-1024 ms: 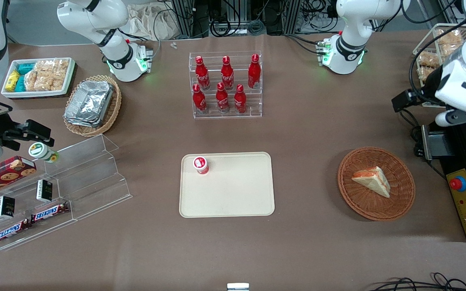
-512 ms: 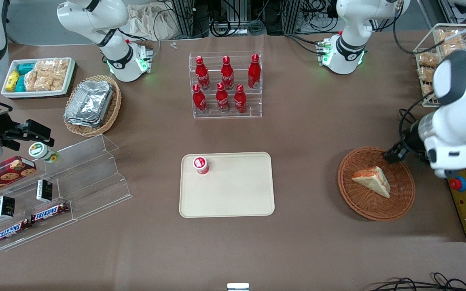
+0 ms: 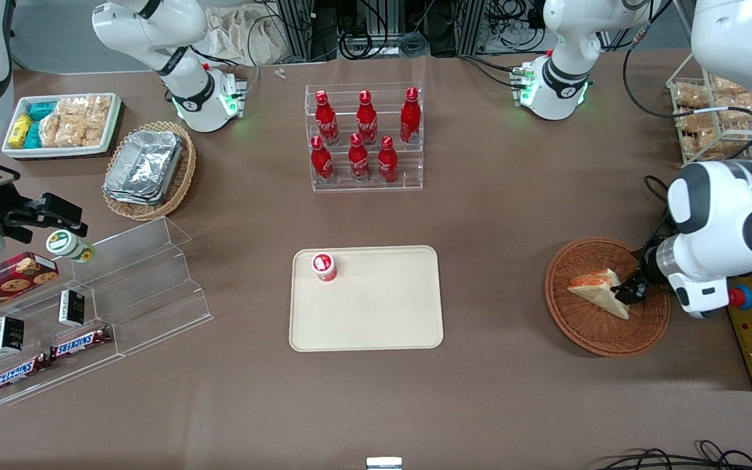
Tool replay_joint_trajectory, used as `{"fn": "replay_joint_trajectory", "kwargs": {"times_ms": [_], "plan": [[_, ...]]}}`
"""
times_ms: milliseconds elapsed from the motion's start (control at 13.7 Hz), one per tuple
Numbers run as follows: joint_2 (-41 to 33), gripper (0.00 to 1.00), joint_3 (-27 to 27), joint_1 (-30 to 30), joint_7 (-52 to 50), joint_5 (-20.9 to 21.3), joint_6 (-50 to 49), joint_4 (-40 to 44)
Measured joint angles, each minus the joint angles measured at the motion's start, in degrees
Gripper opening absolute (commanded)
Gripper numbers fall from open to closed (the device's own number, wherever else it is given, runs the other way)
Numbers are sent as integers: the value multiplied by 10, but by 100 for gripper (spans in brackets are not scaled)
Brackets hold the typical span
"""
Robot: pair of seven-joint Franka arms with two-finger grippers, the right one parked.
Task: Place sandwich from basket to tray
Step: 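Lower the left gripper and close it on the triangular sandwich, then lift the sandwich out of the basket with the left gripper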
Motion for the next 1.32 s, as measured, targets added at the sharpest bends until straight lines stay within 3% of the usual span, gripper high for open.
{"fn": "replay_joint_trajectory", "kwargs": {"times_ms": [220, 293, 366, 439, 512, 951, 1317], "plan": [[18, 100, -2, 0, -5, -1, 47, -31], [25, 94, -3, 0, -6, -1, 53, -32], [33, 65, -3, 0, -7, -1, 64, -32], [41, 9, -3, 0, -7, -1, 74, -32], [48, 0, -3, 0, -8, -1, 83, -32], [32, 0, -9, -2, -1, 1, 67, -11], [-41, 0, -52, -6, 96, -1, -233, 140]]}}
